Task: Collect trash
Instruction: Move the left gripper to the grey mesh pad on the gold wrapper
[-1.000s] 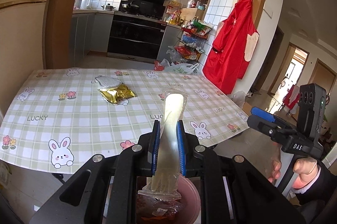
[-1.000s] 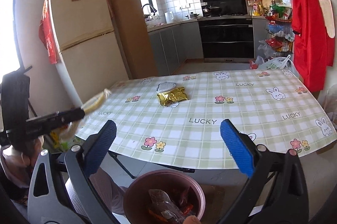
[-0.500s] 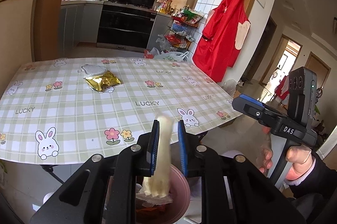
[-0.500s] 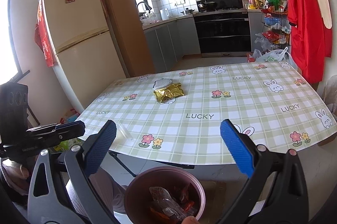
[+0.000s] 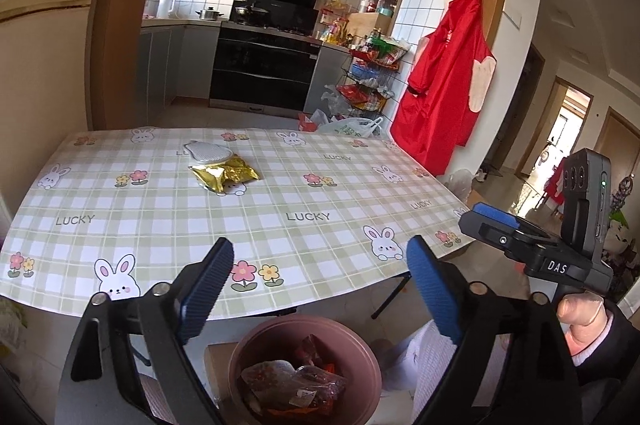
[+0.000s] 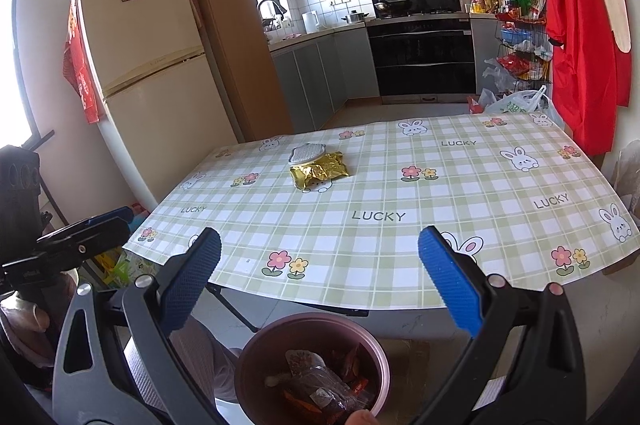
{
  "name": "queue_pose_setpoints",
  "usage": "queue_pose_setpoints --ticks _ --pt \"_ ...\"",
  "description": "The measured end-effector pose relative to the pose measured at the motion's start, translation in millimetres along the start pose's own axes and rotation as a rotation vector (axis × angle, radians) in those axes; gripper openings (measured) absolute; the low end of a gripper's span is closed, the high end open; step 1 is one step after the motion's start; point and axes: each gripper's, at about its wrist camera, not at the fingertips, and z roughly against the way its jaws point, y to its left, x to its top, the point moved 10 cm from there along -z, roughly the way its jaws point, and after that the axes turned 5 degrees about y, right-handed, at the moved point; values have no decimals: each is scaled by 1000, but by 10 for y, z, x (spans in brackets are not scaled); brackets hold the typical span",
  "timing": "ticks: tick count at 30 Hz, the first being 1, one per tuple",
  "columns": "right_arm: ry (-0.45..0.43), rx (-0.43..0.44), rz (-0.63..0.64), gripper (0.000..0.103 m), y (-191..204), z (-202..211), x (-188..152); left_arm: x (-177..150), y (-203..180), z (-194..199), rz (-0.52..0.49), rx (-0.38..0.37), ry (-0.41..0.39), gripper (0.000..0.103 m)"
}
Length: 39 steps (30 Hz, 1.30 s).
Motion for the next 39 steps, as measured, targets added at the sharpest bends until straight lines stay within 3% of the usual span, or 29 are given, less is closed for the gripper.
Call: queue_pose_setpoints --ticks 3,9,29,39 --pt "9 -4 -10 98 -20 -27 -17 -1 119 -17 25 46 7 97" --pt "31 -33 -14 98 -76 -87 -71 -69 378 -89 75 140 40 97" --pt "168 -82 -79 98 -412 -661 -391 -343 881 -483 188 190 134 97" --pt "234 -111 -36 98 -577 -1319 -195 128 1422 -1034 210 181 163 97"
